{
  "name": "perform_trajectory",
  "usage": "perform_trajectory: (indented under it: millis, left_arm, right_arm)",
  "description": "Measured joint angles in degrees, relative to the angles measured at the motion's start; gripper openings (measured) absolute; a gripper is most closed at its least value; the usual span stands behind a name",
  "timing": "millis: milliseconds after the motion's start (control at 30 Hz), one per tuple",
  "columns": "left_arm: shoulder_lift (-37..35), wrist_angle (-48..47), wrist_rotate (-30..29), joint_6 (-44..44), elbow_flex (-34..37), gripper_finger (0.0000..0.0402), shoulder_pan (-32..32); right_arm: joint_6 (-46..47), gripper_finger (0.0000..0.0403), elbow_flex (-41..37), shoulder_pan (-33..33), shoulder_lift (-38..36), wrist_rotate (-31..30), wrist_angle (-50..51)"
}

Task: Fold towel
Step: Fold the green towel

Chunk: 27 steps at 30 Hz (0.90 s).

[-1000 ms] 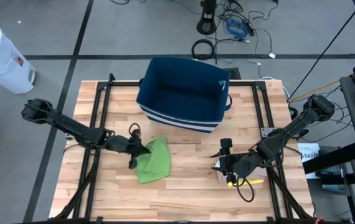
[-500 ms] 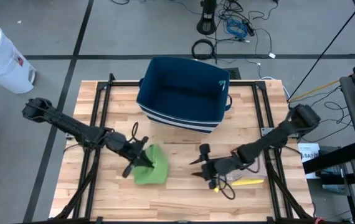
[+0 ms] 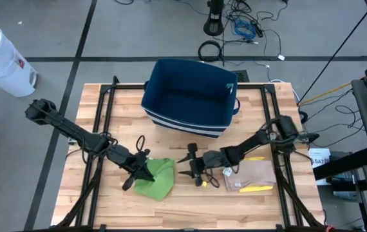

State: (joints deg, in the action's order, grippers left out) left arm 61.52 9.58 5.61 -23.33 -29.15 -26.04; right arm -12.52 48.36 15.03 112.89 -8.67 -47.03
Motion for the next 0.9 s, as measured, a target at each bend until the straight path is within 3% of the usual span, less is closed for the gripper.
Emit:
perform_trajectory:
  millis: [267, 433, 567, 667, 900]
  left_arm:
    - [0.0, -0.16, -0.18, -0.28, 0.0, 0.0002, 0.0]
    - [0.0, -0.13, -0.27, -0.26, 0.0, 0.0002, 0.0]
    - [0.0, -0.44, -0.27, -0.17, 0.0, 0.0002, 0.02]
    - [0.0, -1.09, -0.27, -0.13, 0.0, 0.0002, 0.02]
    - [0.0, -1.29, -0.27, 0.31, 0.0, 0.0002, 0.02]
  right_arm:
    - [-1.54, 0.0196, 6.07, -0.83, 7.01, -7.01, -0.42]
    - [-2.53, 0.0196, 7.48, -0.87, 7.91, -12.18, -0.83]
    - [-3.17, 0.0187, 7.54, -1.11, 7.86, -12.41, -1.1]
    - [-3.42, 0.0153, 7.54, -1.14, 7.82, -12.29, -0.79]
    - [-3.75, 0.0012, 7.54, -1.47, 7.75, -9.1, 0.22]
